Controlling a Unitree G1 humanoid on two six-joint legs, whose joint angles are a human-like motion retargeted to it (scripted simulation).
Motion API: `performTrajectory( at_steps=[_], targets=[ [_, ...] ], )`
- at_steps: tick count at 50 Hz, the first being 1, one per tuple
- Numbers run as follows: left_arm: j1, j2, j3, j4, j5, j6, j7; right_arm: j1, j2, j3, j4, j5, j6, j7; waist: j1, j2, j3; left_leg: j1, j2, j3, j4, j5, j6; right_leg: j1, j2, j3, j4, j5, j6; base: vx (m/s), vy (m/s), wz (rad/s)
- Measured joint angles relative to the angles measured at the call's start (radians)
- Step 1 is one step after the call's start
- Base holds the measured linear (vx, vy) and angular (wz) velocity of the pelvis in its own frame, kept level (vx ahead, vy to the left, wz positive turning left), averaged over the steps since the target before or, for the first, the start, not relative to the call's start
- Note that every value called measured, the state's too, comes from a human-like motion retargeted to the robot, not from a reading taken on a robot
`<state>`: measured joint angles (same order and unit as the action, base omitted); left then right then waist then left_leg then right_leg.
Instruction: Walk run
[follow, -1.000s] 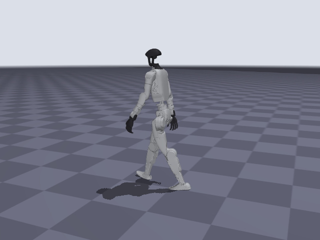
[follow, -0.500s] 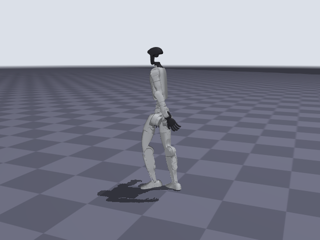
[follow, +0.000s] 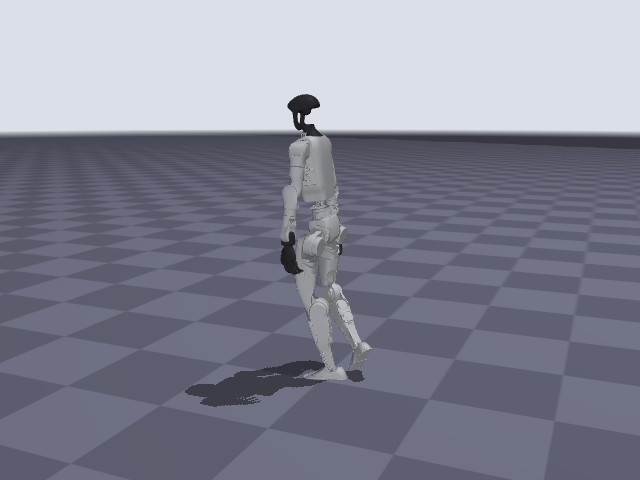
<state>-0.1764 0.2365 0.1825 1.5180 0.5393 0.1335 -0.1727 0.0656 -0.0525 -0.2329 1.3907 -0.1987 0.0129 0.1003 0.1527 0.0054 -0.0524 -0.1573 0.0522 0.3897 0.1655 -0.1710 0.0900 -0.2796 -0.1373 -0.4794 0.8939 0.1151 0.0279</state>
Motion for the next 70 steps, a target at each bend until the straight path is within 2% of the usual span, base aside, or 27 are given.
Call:
performTrajectory(
  at_steps=[5, 7, 9, 10, 12, 14, 16, 17, 18, 20, 22, 23, 25, 30, 35, 40, 43, 45, 48, 50, 52, 53, 55, 57, 60, 65, 70],
  targets=[
    [-0.119, 0.037, -0.080, -0.094, 0.000, -0.063, -0.020, 0.052, -0.001, -0.058, 0.032, 0.023, 0.012, 0.030, -0.084, -0.028, 0.004, 0.115, -0.085, -0.070, -0.078, -0.039, -0.008, -0.137, -0.017, -0.094, -0.364, -0.124, -0.053, 0.77, -0.03, 0.91],
    [-0.172, 0.049, -0.097, -0.118, 0.004, -0.091, -0.030, 0.069, -0.002, -0.074, 0.051, 0.007, 0.025, 0.043, -0.112, -0.049, 0.005, 0.179, -0.122, -0.099, -0.104, -0.071, -0.015, -0.205, 0.007, -0.065, -0.561, -0.153, -0.071, 0.77, -0.10, 0.85],
    [-0.206, 0.056, -0.104, -0.137, 0.011, -0.103, -0.041, 0.076, 0.000, -0.090, 0.066, -0.009, 0.035, 0.046, -0.133, -0.057, 0.003, 0.231, -0.137, -0.123, -0.121, -0.095, -0.031, -0.275, 0.049, 0.036, -0.696, -0.165, -0.050, 0.89, -0.11, 0.68],
    [-0.217, 0.057, -0.105, -0.147, 0.013, -0.105, -0.044, 0.079, 0.001, -0.096, 0.071, -0.013, 0.037, 0.048, -0.140, -0.057, 0.001, 0.252, -0.137, -0.132, -0.125, -0.104, -0.043, -0.304, 0.069, 0.086, -0.746, -0.169, -0.034, 0.82, -0.15, 0.47],
    [-0.219, 0.053, -0.108, -0.164, 0.007, -0.110, -0.043, 0.080, -0.003, -0.097, 0.075, -0.014, 0.041, 0.061, -0.146, -0.054, -0.002, 0.282, -0.135, -0.142, -0.117, -0.114, -0.064, -0.320, 0.067, 0.067, -0.767, -0.152, -0.037, 1.00, -0.20, 0.30],
    [-0.200, 0.044, -0.105, -0.178, -0.006, -0.121, -0.036, 0.069, -0.011, -0.097, 0.078, -0.019, 0.052, 0.073, -0.155, -0.049, -0.014, 0.309, -0.134, -0.147, -0.091, -0.090, -0.094, -0.317, 0.051, -0.005, -0.715, -0.134, -0.098, 0.94, -0.13, 0.20],
    [-0.158, 0.035, -0.096, -0.177, -0.010, -0.128, -0.034, 0.060, -0.016, -0.094, 0.082, -0.021, 0.059, 0.071, -0.177, -0.043, -0.031, 0.328, -0.132, -0.164, -0.053, -0.009, -0.129, -0.298, 0.025, -0.090, -0.647, -0.101, -0.145, 0.93, -0.13, 0.36],
    [-0.130, 0.027, -0.088, -0.174, -0.002, -0.126, -0.034, 0.056, -0.018, -0.092, 0.089, -0.016, 0.059, 0.067, -0.192, -0.040, -0.036, 0.335, -0.129, -0.169, -0.026, 0.054, -0.142, -0.300, 0.019, -0.060, -0.605, -0.100, -0.158, 1.17, -0.22, 0.72],
    [-0.097, 0.011, -0.073, -0.166, 0.019, -0.120, -0.031, 0.048, -0.018, -0.096, 0.100, -0.007, 0.059, 0.060, -0.210, -0.039, -0.042, 0.338, -0.123, -0.161, 0.013, 0.146, -0.149, -0.316, 0.018, 0.048, -0.543, -0.127, -0.153, 1.27, -0.23, 0.73],
    [-0.023, -0.028, -0.044, -0.127, 0.061, -0.104, -0.017, 0.034, -0.010, -0.103, 0.113, 0.018, 0.064, 0.047, -0.206, -0.084, -0.050, 0.337, -0.106, -0.005, 0.149, 0.388, -0.095, -0.234, -0.029, 0.110, -0.533, -0.193, -0.134, 1.21, -0.21, 0.19],
    [0.035, -0.049, -0.019, -0.085, 0.098, -0.083, 0.001, 0.028, -0.005, -0.076, 0.111, 0.050, 0.051, 0.072, -0.151, -0.150, -0.034, 0.326, -0.119, 0.124, 0.312, 0.508, -0.032, -0.126, -0.076, 0.083, -0.570, -0.225, -0.126, 0.96, -0.23, -0.56],
    [0.055, -0.054, -0.019, -0.061, 0.103, -0.072, 0.010, 0.019, -0.007, -0.064, 0.110, 0.057, 0.048, 0.090, -0.136, -0.181, -0.022, 0.307, -0.111, 0.152, 0.396, 0.506, -0.012, -0.086, -0.107, 0.073, -0.575, -0.239, -0.114, 0.97, -0.27, -0.26],
    [0.096, -0.061, -0.015, -0.017, 0.106, -0.058, 0.025, -0.014, -0.013, -0.044, 0.108, 0.046, 0.055, 0.102, -0.089, -0.241, 0.012, 0.252, -0.092, 0.219, 0.549, 0.405, 0.030, -0.008, -0.137, 0.101, -0.596, -0.265, -0.092, 0.92, -0.23, -0.20],
    [0.178, -0.078, 0.077, 0.090, 0.114, -0.011, 0.056, -0.147, -0.037, 0.025, 0.094, -0.032, 0.055, 0.026, 0.003, -0.209, 0.051, -0.037, -0.029, 0.154, 0.651, 0.209, -0.072, 0.184, -0.028, 0.030, -0.750, -0.269, -0.075, 0.71, -0.14, -0.36],
    [0.245, -0.070, 0.160, 0.174, 0.071, 0.051, 0.057, -0.225, -0.062, 0.081, 0.028, -0.061, 0.028, 0.035, 0.052, -0.144, 0.052, -0.229, 0.004, 0.147, 0.413, 0.107, -0.026, 0.315, 0.081, -0.001, -0.830, -0.299, -0.054, 0.88, -0.08, -0.28],
    [0.274, -0.053, 0.192, 0.182, 0.061, 0.110, 0.010, -0.268, -0.059, 0.080, -0.032, -0.034, 0.000, 0.063, 0.163, -0.126, 0.064, -0.383, -0.058, 0.023, 0.062, 0.128, -0.055, 0.442, 0.131, 0.032, -0.867, -0.336, 0.008, 0.78, -0.02, -0.67],
    [0.268, -0.041, 0.189, 0.182, 0.062, 0.111, 0.001, -0.272, -0.059, 0.078, -0.031, -0.022, 0.009, 0.083, 0.183, -0.131, 0.059, -0.400, -0.067, 0.042, 0.022, 0.123, -0.058, 0.486, 0.131, 0.052, -0.857, -0.325, 0.053, 0.88, 0.03, -0.26],
    [0.261, -0.039, 0.192, 0.182, 0.050, 0.112, 0.017, -0.254, -0.056, 0.097, -0.022, -0.024, 0.014, 0.090, 0.186, -0.133, 0.048, -0.390, -0.065, 0.037, 0.096, 0.120, 0.019, 0.520, 0.122, 0.082, -0.833, -0.269, 0.099, 1.02, 0.10, -0.45],
    [0.260, -0.046, 0.181, 0.182, 0.052, 0.117, 0.016, -0.186, -0.064, 0.105, -0.014, -0.058, 0.022, 0.099, 0.218, -0.134, 0.026, -0.334, -0.033, 0.090, 0.135, 0.160, 0.051, 0.553, 0.113, 0.161, -0.785, -0.102, 0.155, 1.16, 0.24, -0.67],
    [0.237, -0.057, 0.177, 0.182, 0.057, 0.116, 0.003, -0.119, -0.053, 0.094, 0.002, -0.108, 0.014, 0.058, 0.221, -0.123, 0.001, -0.308, -0.019, 0.026, 0.203, 0.093, 0.072, 0.542, 0.076, 0.132, -0.670, 0.146, 0.140, 1.06, 0.21, -0.69],
    [0.215, -0.063, 0.157, 0.172, 0.055, 0.100, 0.000, -0.080, -0.046, 0.080, 0.019, -0.122, 0.007, 0.025, 0.198, -0.087, -0.008, -0.242, -0.002, 0.001, 0.195, 0.043, 0.072, 0.495, 0.101, 0.174, -0.527, 0.273, 0.126, 1.16, 0.23, -0.07],
    [0.204, -0.066, 0.135, 0.150, 0.051, 0.090, -0.003, -0.060, -0.047, 0.077, 0.030, -0.117, 0.008, 0.016, 0.181, -0.062, -0.012, -0.187, 0.023, 0.042, 0.175, 0.019, 0.078, 0.470, 0.098, 0.115, -0.425, 0.320, 0.094, 1.04, 0.20, 0.08],
    [0.165, -0.063, 0.079, 0.092, 0.035, 0.056, 0.000, -0.035, -0.052, 0.059, 0.053, -0.115, 0.025, 0.023, 0.156, -0.015, -0.004, -0.092, 0.058, 0.054, 0.145, -0.025, 0.063, 0.379, 0.037, 0.022, -0.170, 0.218, 0.002, 0.84, 0.14, -0.15],
    [0.122, -0.056, 0.054, 0.047, 0.028, 0.033, 0.014, -0.025, -0.047, 0.028, 0.069, -0.130, 0.033, 0.020, 0.117, -0.011, 0.008, -0.026, 0.032, 0.055, 0.095, -0.040, 0.057, 0.244, -0.015, 0.030, -0.014, 0.103, -0.016, 0.71, 0.07, -0.03],
    [0.045, -0.051, 0.055, -0.016, 0.031, 0.011, 0.040, -0.002, -0.035, -0.016, 0.088, -0.105, 0.034, 0.014, 0.051, -0.023, 0.015, 0.059, -0.033, 0.049, -0.004, -0.036, 0.058, 0.050, -0.049, 0.035, 0.043, 0.013, -0.011, 0.79, 0.06, 0.41],
    [-0.072, -0.038, 0.038, -0.084, -0.054, -0.035, 0.002, 0.045, -0.024, -0.071, 0.081, -0.028, 0.055, 0.075, -0.058, -0.046, 0.006, 0.148, -0.114, -0.020, -0.079, -0.059, 0.036, -0.148, -0.044, 0.000, -0.262, -0.097, -0.030, 0.74, 0.01, 0.83],
    [-0.164, -0.014, 0.018, -0.157, -0.083, -0.048, -0.038, 0.044, -0.010, -0.114, 0.096, 0.044, 0.089, 0.095, -0.153, -0.048, 0.005, 0.256, -0.151, -0.105, -0.118, -0.098, -0.019, -0.294, 0.052, 0.103, -0.714, -0.168, -0.026, 0.72, -0.05, 0.84]
  ],
)
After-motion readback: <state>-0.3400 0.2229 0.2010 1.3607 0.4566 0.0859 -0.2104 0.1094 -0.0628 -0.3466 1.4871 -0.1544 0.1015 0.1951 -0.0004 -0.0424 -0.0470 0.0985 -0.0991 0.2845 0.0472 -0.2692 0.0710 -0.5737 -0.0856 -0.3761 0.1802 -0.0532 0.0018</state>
